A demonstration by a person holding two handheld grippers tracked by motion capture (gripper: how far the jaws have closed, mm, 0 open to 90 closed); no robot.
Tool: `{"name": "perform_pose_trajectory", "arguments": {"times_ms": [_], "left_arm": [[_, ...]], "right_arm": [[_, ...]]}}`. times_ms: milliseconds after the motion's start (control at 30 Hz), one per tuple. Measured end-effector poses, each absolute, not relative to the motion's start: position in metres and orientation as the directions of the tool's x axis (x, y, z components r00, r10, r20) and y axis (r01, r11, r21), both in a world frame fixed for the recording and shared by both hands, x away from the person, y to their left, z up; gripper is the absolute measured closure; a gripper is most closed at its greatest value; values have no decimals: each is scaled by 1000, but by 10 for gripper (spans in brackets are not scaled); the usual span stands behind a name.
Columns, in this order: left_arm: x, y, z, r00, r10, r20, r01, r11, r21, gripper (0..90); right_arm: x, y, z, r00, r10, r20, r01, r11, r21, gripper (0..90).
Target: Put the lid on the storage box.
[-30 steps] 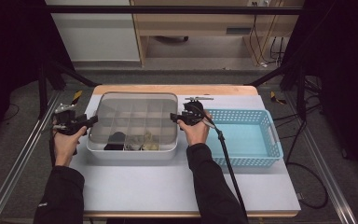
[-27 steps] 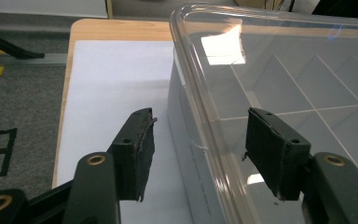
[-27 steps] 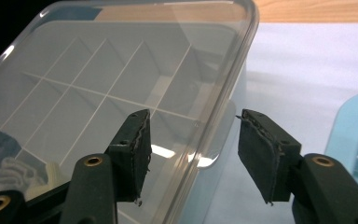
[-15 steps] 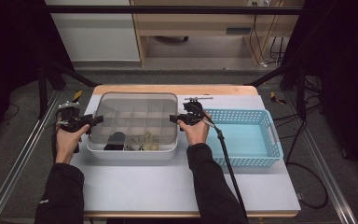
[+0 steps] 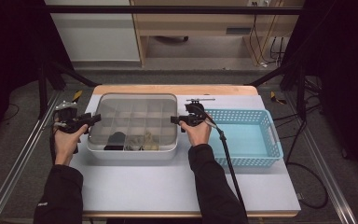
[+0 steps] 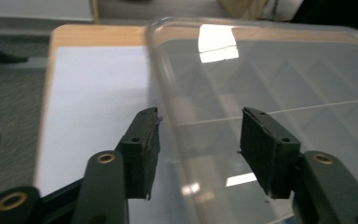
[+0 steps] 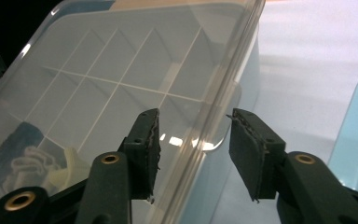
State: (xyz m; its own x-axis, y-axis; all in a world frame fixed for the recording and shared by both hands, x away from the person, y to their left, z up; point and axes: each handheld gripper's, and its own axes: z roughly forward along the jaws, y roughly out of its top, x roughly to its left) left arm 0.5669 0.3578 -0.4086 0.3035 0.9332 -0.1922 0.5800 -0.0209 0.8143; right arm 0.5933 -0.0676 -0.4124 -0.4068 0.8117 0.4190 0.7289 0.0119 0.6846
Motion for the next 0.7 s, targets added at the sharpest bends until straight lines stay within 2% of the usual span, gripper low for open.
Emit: {"name": "perform_pose_trajectory", "arguments": {"times_ms": [100, 200, 300, 700], "left_arm": [[569, 360, -413, 302, 934, -191, 606, -33, 795, 410], [574, 358, -417, 322, 919, -227, 606, -16, 795, 388], [576, 355, -420, 342, 911, -232, 600, -22, 800, 368], [565, 358, -416, 352, 910, -218, 612, -47, 790, 397]], "right_arm": [[595, -69, -413, -408, 818, 405, 725, 21, 688, 510], [597, -71, -413, -405, 820, 404, 719, 13, 695, 499], [598, -72, -414, -425, 806, 411, 718, 24, 695, 520], [590, -69, -412, -453, 801, 390, 718, 69, 693, 538]]}}
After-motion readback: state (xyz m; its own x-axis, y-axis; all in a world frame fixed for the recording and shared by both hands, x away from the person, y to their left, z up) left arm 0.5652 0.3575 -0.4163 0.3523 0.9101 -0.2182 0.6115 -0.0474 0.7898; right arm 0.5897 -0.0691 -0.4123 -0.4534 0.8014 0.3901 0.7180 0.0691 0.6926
